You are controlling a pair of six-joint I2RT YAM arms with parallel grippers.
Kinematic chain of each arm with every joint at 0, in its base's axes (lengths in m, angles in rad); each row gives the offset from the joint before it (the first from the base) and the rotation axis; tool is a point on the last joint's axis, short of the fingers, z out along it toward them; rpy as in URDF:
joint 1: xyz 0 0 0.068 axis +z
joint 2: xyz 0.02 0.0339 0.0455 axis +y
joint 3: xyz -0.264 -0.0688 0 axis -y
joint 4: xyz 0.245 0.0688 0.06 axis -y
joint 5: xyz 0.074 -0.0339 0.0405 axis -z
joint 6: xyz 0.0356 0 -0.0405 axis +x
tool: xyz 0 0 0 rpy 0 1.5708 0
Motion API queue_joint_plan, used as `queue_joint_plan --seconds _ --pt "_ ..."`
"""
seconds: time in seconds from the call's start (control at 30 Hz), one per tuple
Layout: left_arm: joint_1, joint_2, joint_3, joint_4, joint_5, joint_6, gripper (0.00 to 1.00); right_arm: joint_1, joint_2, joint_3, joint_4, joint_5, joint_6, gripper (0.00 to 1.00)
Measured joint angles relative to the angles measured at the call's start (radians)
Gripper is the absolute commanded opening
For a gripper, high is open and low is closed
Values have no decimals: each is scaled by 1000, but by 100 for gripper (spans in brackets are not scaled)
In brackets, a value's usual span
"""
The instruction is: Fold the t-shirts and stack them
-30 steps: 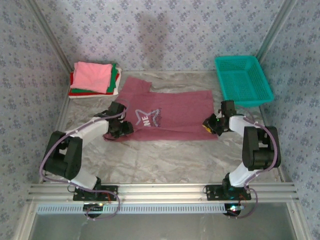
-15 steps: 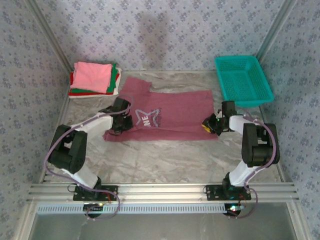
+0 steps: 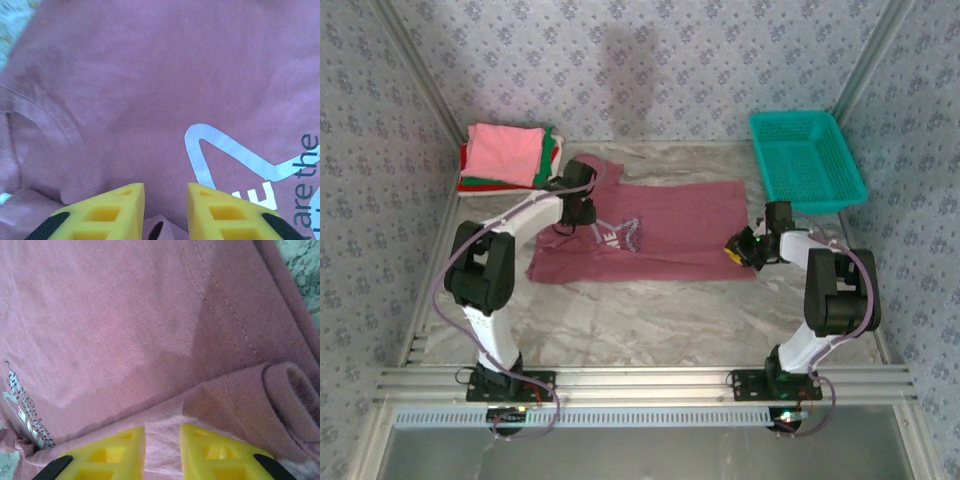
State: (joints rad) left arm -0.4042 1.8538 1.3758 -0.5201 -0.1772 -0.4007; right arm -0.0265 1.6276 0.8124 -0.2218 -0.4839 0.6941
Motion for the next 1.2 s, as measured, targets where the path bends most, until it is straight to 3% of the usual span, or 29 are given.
queue_joint_plan --seconds 0.2,0.33,0.53,0.87,1.2 --pt "4 -209 -138 42 -32 -12 54 -2 -20 0 -18 0 -16 27" --pt "53 -325 -278 61 -12 -38 54 -4 -19 0 -21 0 -22 27" --pt "177 -296 -367 84 57 -44 55 -4 -11 0 -22 -3 -26 27" --pt "168 -116 -299 147 130 43 56 6 -10 0 -22 -3 -26 27" --pt "83 -24 -229 171 136 97 12 6 -10 0 -26 -4 -27 27"
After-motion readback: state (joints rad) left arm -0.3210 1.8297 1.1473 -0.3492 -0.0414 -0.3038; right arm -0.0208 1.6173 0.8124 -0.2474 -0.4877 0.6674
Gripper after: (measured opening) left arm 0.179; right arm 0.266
